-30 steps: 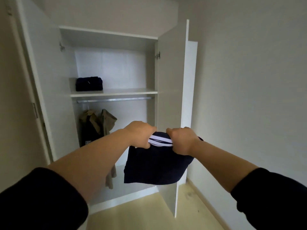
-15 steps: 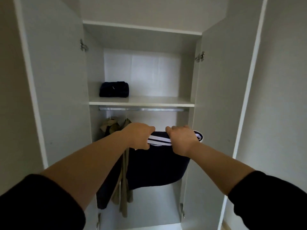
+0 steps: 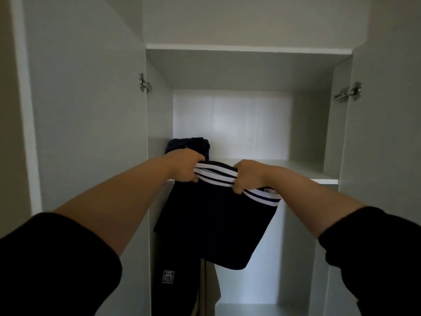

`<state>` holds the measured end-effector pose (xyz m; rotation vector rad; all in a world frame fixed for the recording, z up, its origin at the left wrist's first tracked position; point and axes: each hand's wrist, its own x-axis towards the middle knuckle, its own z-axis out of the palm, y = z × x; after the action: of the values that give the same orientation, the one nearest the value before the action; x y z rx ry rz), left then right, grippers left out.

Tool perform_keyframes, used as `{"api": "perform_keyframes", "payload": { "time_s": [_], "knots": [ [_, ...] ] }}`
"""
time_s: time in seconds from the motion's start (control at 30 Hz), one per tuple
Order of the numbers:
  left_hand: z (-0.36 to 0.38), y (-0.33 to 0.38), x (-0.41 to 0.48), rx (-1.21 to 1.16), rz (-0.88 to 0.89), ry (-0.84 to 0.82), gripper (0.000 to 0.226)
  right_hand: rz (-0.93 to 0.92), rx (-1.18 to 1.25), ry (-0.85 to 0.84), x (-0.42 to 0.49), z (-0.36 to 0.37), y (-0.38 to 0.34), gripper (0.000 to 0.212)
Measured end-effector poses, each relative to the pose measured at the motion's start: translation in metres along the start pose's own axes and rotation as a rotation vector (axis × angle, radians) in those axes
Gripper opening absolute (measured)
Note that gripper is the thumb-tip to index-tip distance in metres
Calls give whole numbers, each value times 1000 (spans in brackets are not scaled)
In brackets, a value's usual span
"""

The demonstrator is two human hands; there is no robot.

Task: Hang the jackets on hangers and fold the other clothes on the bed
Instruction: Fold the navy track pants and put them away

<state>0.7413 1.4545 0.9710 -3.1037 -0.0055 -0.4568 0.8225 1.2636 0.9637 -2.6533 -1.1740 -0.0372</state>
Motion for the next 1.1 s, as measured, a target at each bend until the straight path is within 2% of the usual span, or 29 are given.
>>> {"api": "perform_keyframes", "payload": {
  "time_s": [0.17, 0.27, 0.33, 0.4, 0.5, 0.57, 0.6, 0.67, 0.77, 0.87, 0.9, 1.03, 1.1],
  "knots": [
    [-6, -36, 40, 69, -29, 89, 39, -32, 78, 2, 50, -30, 10, 32],
    [-17, -52, 64, 137, -75, 141, 32, -47, 62, 43, 83, -54, 18, 49],
    [-28, -60, 83, 234, -98, 227, 22, -77, 48, 92, 112, -71, 22, 43],
    [-41, -70, 107, 366, -118, 383, 20, -142, -12, 258, 143, -88, 24, 29],
    [-54, -87, 143, 602, -128, 656, 24, -247, -228, 738, 191, -96, 30, 19],
    [-52, -101, 162, 652, -139, 735, 33, -343, -391, 1013, 225, -85, 38, 27],
    [-46, -109, 169, 674, -152, 727, 36, -375, -468, 1061, 240, -74, 43, 34],
    [-17, -131, 183, 734, -135, 675, 41, -468, -529, 1034, 269, -41, 57, 51],
    [40, -152, 189, 810, -41, 441, 51, -549, -511, 749, 299, 26, 75, 66],
    [94, -182, 196, 683, -169, -91, 41, -547, -413, 383, 319, 78, 83, 46],
    [102, -190, 197, 626, -219, -211, 41, -567, -376, 340, 326, 84, 84, 43],
    [89, -206, 208, 395, -397, -386, 37, -608, -335, 337, 352, 88, 75, 46],
    [76, -211, 221, 337, -466, -353, 31, -608, -356, 377, 363, 95, 67, 48]
  ]
}}
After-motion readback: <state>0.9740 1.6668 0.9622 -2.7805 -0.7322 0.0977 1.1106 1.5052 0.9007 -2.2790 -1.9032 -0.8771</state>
